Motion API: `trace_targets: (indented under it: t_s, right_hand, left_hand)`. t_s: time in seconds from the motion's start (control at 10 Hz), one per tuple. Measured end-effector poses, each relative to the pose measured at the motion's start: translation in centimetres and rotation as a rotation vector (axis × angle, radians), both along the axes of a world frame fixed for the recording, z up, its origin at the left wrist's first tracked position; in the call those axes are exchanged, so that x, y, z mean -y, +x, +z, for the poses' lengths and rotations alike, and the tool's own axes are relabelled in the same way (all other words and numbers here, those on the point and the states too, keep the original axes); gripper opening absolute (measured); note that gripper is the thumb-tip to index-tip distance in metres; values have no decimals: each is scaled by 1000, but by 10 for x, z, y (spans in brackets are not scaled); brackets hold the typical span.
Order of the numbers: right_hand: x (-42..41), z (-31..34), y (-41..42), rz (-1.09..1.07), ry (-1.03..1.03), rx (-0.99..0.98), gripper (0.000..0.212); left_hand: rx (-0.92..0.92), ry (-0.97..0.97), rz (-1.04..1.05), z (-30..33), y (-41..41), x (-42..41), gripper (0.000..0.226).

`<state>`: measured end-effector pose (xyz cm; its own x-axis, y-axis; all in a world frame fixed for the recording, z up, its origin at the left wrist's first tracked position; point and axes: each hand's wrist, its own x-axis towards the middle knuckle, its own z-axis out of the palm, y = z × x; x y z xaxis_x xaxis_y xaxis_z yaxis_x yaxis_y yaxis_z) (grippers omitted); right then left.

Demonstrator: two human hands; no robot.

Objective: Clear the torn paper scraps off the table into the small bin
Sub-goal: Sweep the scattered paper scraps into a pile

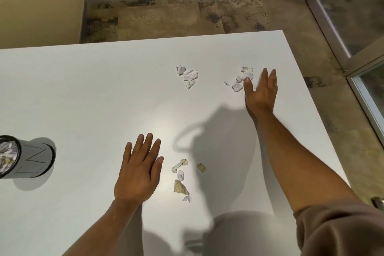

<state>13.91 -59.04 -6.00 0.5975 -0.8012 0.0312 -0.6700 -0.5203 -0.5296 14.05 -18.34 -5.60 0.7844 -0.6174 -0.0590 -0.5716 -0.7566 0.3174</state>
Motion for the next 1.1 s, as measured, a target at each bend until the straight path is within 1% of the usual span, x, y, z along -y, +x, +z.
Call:
trace_targets:
  t_s: [0.1, 0.2, 0.3, 0.4, 0.5, 0.6, 0.7, 0.8, 0.9, 1.0, 1.1]
  right_hand:
    - [6, -2, 15, 134, 31, -103, 60]
    - [-8, -4, 12, 329, -63, -22, 55]
    - [-21, -1, -1, 451, 27, 153, 41]
    - [-15, 3, 0, 289, 121, 335, 40]
    - [-9, 5, 17, 210, 154, 244, 56]
    - [-10, 6, 37, 323, 91, 18, 57]
    - [-18, 4, 46, 462, 90, -43, 52]
    - [-35, -1, 34, 600, 16, -8, 48]
    - [-62, 4, 17, 788, -30, -9, 46]
    - [-92, 12, -3, 955, -5, -20, 44]
    - [-110, 15, -10, 867, 333, 79, 32]
  left_hand:
    - [-1, 11, -10, 0, 1, 0, 52]
    - [-1, 21, -8, 0, 1, 1, 52]
    - [-4, 23, -9, 0, 1, 1, 52]
    - [-8, 22, -3, 1, 1, 2, 52]
    - [-4, 20, -1, 1, 0, 1, 52]
    - [2, 8, -2, -1, 1, 1, 52]
    - [8, -10, 0, -2, 1, 2, 52]
    - [5, -17, -1, -1, 1, 1, 51]
    - [4, -3, 0, 0, 1, 1, 52]
    - [-2, 3, 1, 1, 1, 2, 52]
    - [-1, 6, 4, 1, 2, 2, 51]
